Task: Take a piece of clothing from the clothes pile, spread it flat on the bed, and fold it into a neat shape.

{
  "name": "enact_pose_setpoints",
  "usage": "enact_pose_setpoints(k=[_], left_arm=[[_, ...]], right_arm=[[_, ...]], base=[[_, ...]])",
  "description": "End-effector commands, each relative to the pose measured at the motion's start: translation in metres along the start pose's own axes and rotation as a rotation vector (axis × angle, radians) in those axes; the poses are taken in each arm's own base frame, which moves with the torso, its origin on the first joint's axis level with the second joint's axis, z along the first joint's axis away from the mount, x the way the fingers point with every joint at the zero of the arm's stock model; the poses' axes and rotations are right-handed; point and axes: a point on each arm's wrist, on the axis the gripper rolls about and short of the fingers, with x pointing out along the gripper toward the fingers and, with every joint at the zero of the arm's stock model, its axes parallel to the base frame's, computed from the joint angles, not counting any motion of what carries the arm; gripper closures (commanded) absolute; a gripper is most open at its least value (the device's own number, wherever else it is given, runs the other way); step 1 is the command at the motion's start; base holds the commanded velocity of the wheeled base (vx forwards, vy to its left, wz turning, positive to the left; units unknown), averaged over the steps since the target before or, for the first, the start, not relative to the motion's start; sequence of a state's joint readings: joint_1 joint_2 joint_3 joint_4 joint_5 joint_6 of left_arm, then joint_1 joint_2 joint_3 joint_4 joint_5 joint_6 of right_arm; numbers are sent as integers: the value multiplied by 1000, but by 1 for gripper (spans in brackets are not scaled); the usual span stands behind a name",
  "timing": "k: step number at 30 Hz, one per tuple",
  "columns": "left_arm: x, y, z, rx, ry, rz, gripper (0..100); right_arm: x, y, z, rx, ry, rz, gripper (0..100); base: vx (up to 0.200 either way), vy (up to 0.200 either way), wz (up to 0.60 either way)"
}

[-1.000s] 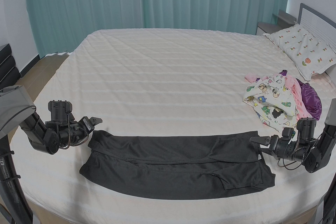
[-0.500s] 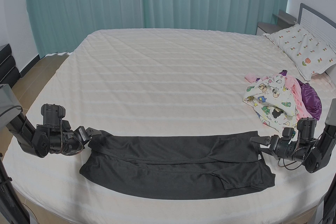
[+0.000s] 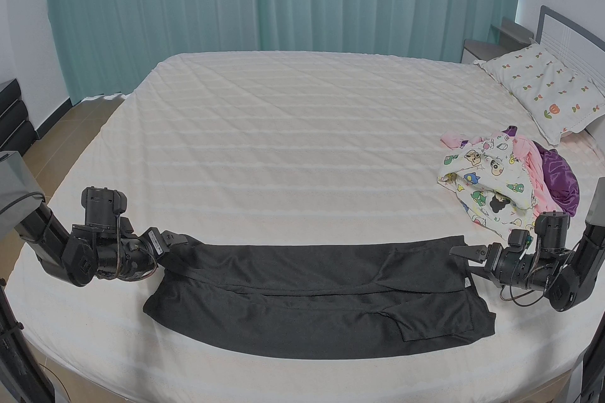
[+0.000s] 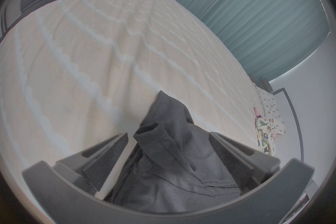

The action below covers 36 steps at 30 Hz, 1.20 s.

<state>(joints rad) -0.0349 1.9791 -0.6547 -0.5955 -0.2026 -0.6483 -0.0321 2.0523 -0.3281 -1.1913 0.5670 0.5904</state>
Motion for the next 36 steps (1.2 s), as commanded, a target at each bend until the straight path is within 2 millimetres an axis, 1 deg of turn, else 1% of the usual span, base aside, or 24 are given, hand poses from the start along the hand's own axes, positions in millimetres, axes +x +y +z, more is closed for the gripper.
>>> enact_pose_setpoints(k=[1,5,8,12,15,18,19,20,24,27,31,36], left_arm=[[3,-2,-2,-1,10,-1,100],[6,0,-3,-2,-5,33,100],[6,0,-1,0,-40,64,100],[4,-5,2,-2,-72,66,100],[4,-11,2,-19,-95,38,100],[4,-17,3,-48,-140,10,100],[4,-17,3,-48,-140,10,100],[6,-20,3,-59,-172,4,100],[7,-24,2,-56,-211,-3,100],[8,-26,2,-68,-224,-14,100],[7,-26,3,-72,-228,-18,100],[7,-26,3,-72,-228,-18,100]], right_arm=[[0,0,0,-1,1,2,0],[0,0,-1,1,3,0,0],[-2,7,-3,-11,7,13,0],[-6,24,-2,0,-22,14,0],[0,37,-11,40,-15,-9,0],[7,48,-19,43,-29,-77,0],[7,48,-19,43,-29,-77,0],[9,55,-17,31,-55,-109,0],[1,67,-20,32,-21,-134,0],[-4,74,-17,37,3,-148,0],[-8,77,-17,52,46,-181,0],[-4,75,-20,60,81,-207,0]], base=[[0,0,0],[0,0,0],[0,0,0],[0,0,0],[0,0,0],[0,0,0],[0,0,0],[0,0,0],[0,0,0],[0,0,0],[0,0,0],[0,0,0]])
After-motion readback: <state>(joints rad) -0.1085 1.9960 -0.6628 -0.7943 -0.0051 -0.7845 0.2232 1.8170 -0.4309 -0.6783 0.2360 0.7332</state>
